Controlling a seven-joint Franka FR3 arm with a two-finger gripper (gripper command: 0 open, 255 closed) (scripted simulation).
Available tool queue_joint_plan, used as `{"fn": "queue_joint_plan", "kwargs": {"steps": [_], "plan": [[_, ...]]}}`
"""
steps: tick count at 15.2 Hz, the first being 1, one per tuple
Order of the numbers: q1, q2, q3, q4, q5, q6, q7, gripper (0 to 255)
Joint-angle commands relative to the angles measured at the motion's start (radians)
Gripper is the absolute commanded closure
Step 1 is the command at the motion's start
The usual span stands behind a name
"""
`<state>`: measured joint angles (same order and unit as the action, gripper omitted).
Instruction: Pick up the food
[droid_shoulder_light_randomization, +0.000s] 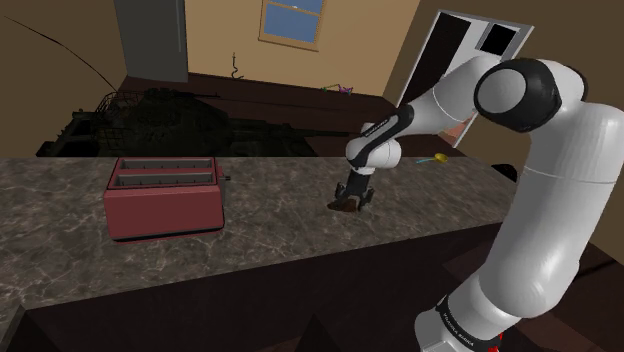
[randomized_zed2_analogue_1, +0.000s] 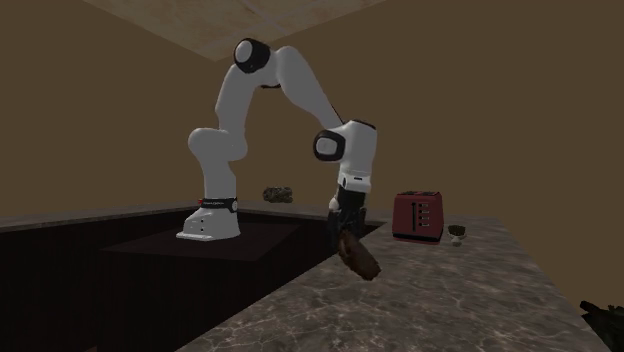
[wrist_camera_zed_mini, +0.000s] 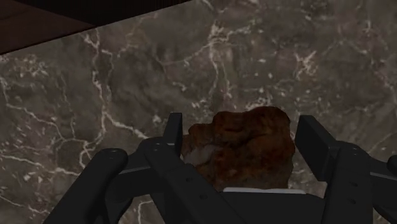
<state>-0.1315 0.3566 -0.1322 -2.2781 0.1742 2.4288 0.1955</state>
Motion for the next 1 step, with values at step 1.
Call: {"fn": "queue_joint_plan", "kwargs": {"steps": [1], "plan": [[0.001,-0.01,-0.002,-0.002,-0.003,-0.008,0.002,255]]}}
